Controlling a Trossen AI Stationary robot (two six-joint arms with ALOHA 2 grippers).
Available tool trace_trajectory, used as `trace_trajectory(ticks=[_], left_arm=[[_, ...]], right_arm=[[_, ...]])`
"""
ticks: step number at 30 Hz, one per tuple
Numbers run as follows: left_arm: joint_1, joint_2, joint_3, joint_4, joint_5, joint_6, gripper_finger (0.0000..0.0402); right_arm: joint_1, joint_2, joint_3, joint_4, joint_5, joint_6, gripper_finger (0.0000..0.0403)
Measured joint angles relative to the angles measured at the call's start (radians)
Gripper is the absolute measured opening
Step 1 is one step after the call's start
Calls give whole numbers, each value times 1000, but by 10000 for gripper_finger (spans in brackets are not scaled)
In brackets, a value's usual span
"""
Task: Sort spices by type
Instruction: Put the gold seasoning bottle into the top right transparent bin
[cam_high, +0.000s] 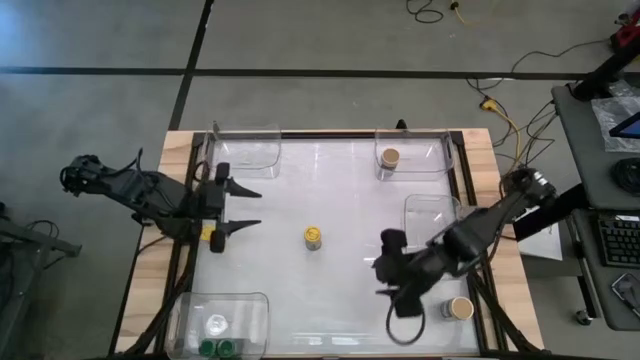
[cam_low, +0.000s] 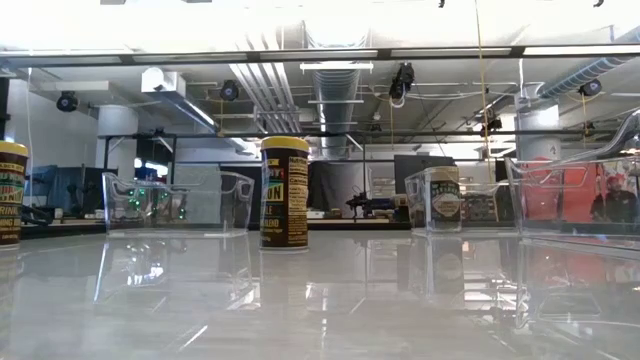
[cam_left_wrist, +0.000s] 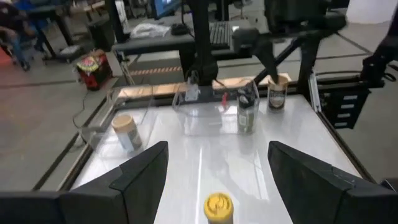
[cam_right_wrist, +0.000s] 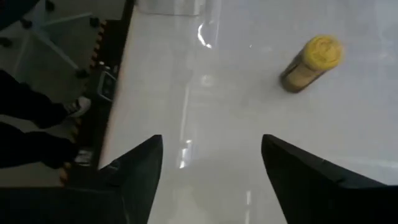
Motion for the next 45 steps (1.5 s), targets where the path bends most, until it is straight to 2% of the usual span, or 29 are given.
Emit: trace_trajectory(ticks=[9, 14, 19, 24, 33, 35, 38, 42, 45], left_arm=[[0, 33, 0, 27, 28, 49, 261], [0, 33, 0, 28, 31, 61, 261], [0, 33, 0, 31, 55, 62, 261], [0, 37, 0, 32, 87, 62, 261], [0, 43, 0, 27, 88, 88, 261], [0, 43, 0, 27, 88, 88, 261], [0, 43, -2, 28, 88, 88, 261], [0, 43, -5, 26, 88, 88, 261], [0, 45, -5, 26, 88, 105, 261]], right_arm=[[100, 251, 391, -370, -2, 288, 306], [172, 326, 476, -539, -7, 450, 334], [250, 335, 458, -566, -12, 582, 358], [340, 331, 443, -566, -47, 717, 361], [381, 383, 419, -564, -275, 908, 361], [400, 373, 375, -564, -317, 947, 361], [445, 331, 288, -564, -380, 1109, 361], [498, 219, 165, -557, -387, 1377, 361], [503, 127, 64, -538, -381, 1474, 361]])
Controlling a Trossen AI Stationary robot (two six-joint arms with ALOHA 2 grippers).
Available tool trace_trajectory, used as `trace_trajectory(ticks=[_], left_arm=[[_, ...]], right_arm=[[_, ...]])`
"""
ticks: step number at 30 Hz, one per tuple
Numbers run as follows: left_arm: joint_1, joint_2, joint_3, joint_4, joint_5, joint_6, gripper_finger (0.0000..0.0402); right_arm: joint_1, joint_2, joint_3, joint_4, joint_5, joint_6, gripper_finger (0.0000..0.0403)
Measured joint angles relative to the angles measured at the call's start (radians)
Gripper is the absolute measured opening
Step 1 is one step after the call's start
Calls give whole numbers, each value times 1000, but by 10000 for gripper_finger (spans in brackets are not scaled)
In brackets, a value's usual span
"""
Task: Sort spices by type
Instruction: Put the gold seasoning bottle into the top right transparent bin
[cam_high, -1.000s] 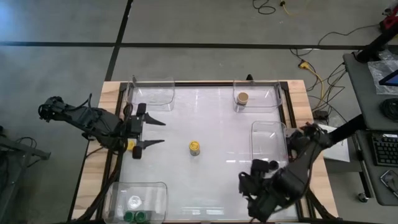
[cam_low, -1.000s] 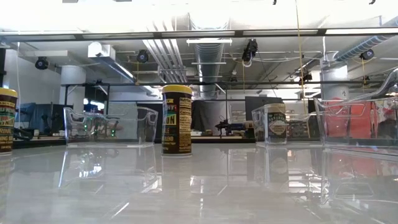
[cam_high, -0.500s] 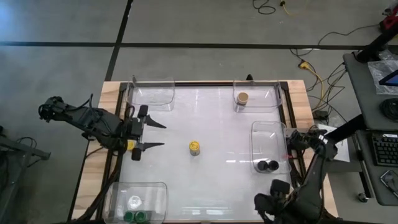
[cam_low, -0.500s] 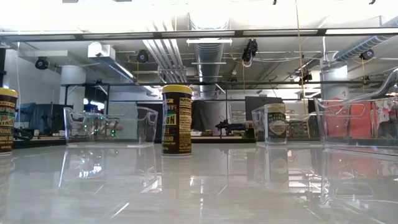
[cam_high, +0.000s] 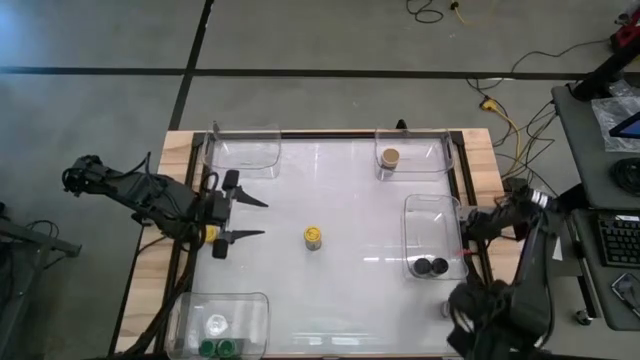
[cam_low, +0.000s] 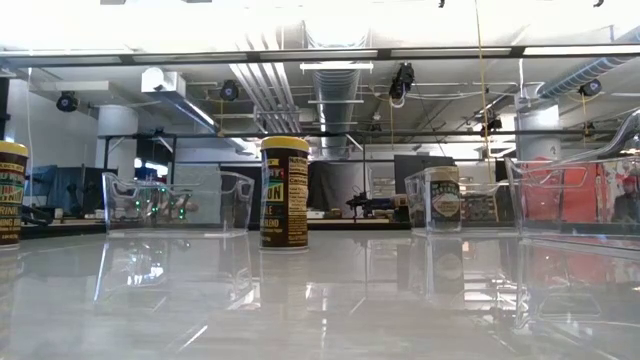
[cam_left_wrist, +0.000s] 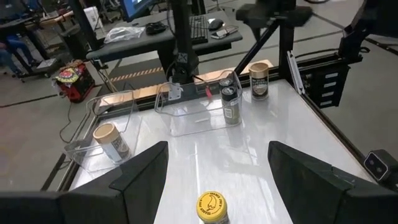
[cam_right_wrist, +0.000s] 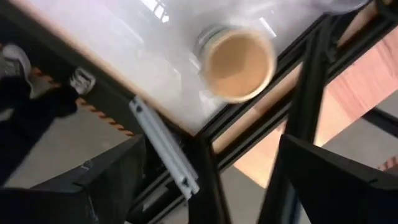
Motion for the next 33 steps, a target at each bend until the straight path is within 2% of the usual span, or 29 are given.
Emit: trace_trajectory(ticks=[5, 11, 21, 26, 29, 33], left_arm=[[0, 0, 0, -1, 0, 10, 261], [0, 0, 0, -9, 0, 10, 261], [0, 0, 0, -20, 0, 19, 261], [0, -3, 0, -19, 0, 21, 261], [0, -8, 0, -20, 0, 21, 261], [0, -15, 0, -21, 0, 16, 261]], right_arm=[[-9, -137, -179, 88, 5, 48, 361], [-14, -229, -353, 250, 0, 50, 361], [-39, -236, -402, 261, -9, 22, 382], [-70, -234, -458, 325, -28, -61, 387], [-71, -254, -500, 320, -53, -62, 387], [-71, -269, -543, 408, -54, -60, 387]])
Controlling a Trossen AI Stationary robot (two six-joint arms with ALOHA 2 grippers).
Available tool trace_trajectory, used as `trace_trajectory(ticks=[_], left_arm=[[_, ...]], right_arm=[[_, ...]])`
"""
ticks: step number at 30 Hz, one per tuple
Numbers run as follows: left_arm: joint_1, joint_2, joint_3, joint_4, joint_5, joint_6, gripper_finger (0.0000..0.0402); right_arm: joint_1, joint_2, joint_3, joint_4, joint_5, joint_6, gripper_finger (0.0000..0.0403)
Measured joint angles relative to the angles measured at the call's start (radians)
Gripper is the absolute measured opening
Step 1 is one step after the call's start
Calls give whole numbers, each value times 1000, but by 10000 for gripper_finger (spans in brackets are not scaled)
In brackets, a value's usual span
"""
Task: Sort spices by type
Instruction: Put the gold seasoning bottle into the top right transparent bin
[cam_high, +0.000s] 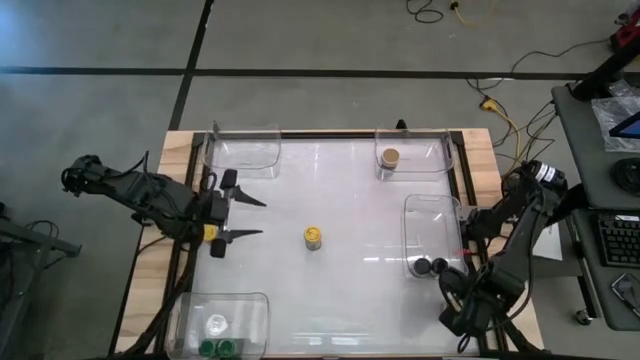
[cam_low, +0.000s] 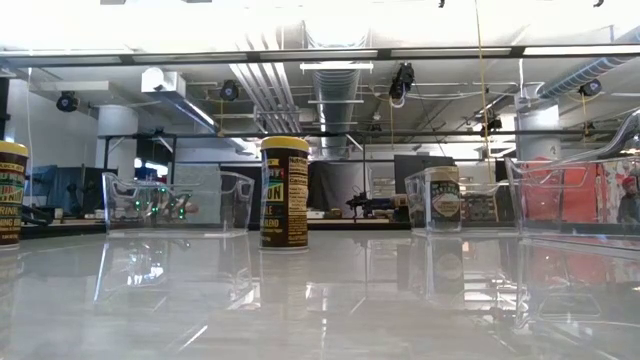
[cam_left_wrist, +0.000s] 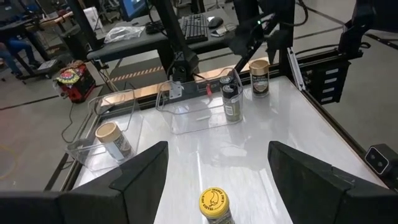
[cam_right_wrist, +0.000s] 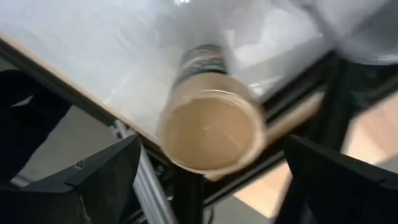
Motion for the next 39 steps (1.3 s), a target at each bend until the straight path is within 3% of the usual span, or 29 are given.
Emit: trace_trajectory(ticks=[5, 13, 25, 33, 39], left_arm=[[0, -7, 0, 0, 0, -2, 261], [0, -13, 0, 0, 0, -3, 261], [0, -16, 0, -4, 0, 1, 261], [0, -39, 0, -8, 0, 1, 261], [0, -55, 0, -16, 0, 1, 261]], right_arm=[[0, 9, -74, 135, -16, 20, 387], [0, 8, -125, 132, -20, 91, 380], [0, 8, -124, 170, -56, 81, 269], [-49, 7, 61, 137, -68, -24, 269], [-190, 31, 230, 131, -47, -262, 269]])
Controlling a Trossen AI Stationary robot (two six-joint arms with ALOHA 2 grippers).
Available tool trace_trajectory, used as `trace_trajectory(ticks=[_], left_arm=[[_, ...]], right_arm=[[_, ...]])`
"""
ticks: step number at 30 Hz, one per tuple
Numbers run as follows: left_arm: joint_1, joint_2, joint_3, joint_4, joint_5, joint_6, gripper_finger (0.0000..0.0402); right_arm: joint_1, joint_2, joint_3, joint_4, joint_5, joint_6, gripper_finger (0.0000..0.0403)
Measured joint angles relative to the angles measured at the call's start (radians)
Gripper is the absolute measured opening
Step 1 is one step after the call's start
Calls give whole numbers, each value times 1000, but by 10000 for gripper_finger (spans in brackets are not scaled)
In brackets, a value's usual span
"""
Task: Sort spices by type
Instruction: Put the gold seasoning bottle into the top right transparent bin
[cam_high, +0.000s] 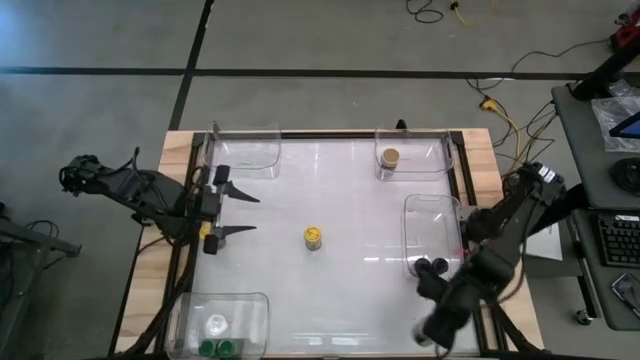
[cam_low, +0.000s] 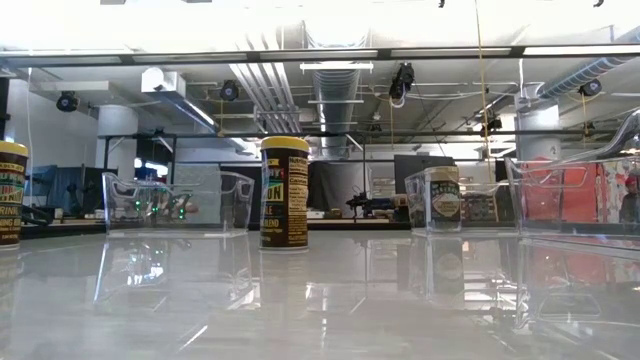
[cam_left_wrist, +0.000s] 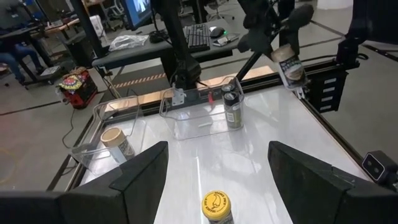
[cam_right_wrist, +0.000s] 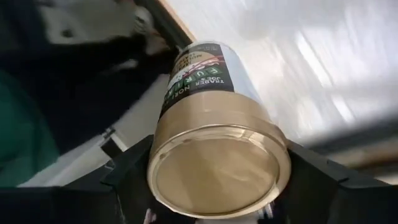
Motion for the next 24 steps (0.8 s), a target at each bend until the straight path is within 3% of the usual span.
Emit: trace_trajectory(ticks=[3, 11, 15, 18, 24], left_arm=[[0, -6, 0, 0, 0, 0, 261], [0, -15, -4, 5, 1, 0, 261], [10, -21, -38, 35, 59, -16, 261], [20, -28, -80, 116, 116, -27, 261], [42, -30, -164, 222, 121, -87, 261]], right_arm=[[-89, 11, 93, -45, 83, -169, 269], [-325, 18, 331, -378, 281, -606, 269], [-451, 21, 422, -526, 374, -829, 269], [-550, 22, 455, -567, 414, -1003, 269], [-737, 18, 463, -566, 461, -1459, 269]])
